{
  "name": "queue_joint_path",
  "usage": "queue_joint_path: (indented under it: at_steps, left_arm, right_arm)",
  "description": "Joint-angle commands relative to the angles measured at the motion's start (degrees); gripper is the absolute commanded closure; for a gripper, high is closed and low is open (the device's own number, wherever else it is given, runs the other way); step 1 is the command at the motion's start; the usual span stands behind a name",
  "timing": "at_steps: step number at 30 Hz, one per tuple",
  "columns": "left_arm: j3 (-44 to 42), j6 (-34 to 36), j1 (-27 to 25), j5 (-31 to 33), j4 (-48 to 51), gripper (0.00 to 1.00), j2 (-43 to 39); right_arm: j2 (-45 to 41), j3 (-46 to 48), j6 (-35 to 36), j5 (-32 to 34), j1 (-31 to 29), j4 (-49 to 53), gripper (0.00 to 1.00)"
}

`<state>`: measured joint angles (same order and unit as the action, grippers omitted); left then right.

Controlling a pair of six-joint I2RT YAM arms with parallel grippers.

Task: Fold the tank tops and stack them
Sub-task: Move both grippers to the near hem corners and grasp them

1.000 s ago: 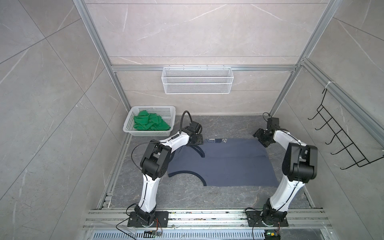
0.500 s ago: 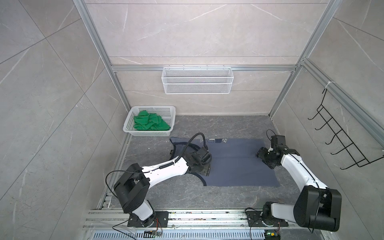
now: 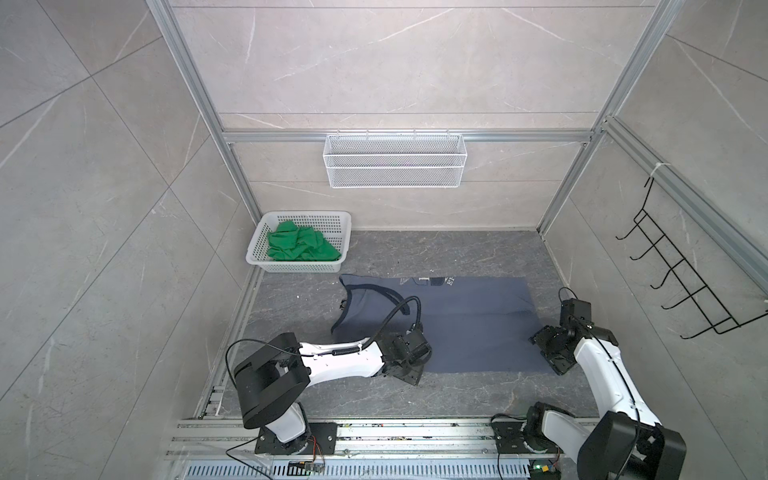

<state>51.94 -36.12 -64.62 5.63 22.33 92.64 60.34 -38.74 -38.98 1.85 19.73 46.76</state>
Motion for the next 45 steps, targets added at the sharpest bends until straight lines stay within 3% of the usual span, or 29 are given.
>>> queue_joint_path:
  at_steps: [1,8,19,22,33,45]
  left_arm:
    - [0.1,-1.6,0.0,1.0,-2.9,0.41,1.8]
    - [0.9,-0.3,0.0,0.7,-3.7,0.48,4.5]
    - [1.8,-1.6,0.0,-0.1,-4.6,0.56,7.1]
    - [2.0,-1.8,0.0,0.3,-4.1,0.58,6.9]
    - [2.9,-1.9,0.0,1.3,-4.5,0.72,5.8]
    - [5.8,-1.1,-0.2,1.2,-1.4,0.86,2.0]
  right_arm:
    - [-1.5,1.7,-4.7,5.0,0.8,4.2,0.30]
    - [2.1,6.1,-8.2,1.0,5.0,0.2,0.33]
    - [10.0,7.2,-5.1,-3.9,12.1,-7.2,0.40]
    - [11.6,7.6,-4.0,-5.4,14.3,-9.4,0.48]
    - [15.3,6.8,-0.8,-8.5,16.4,-13.2,0.98]
    - [10.8,4.4,0.6,-11.8,16.4,-11.1,1.00]
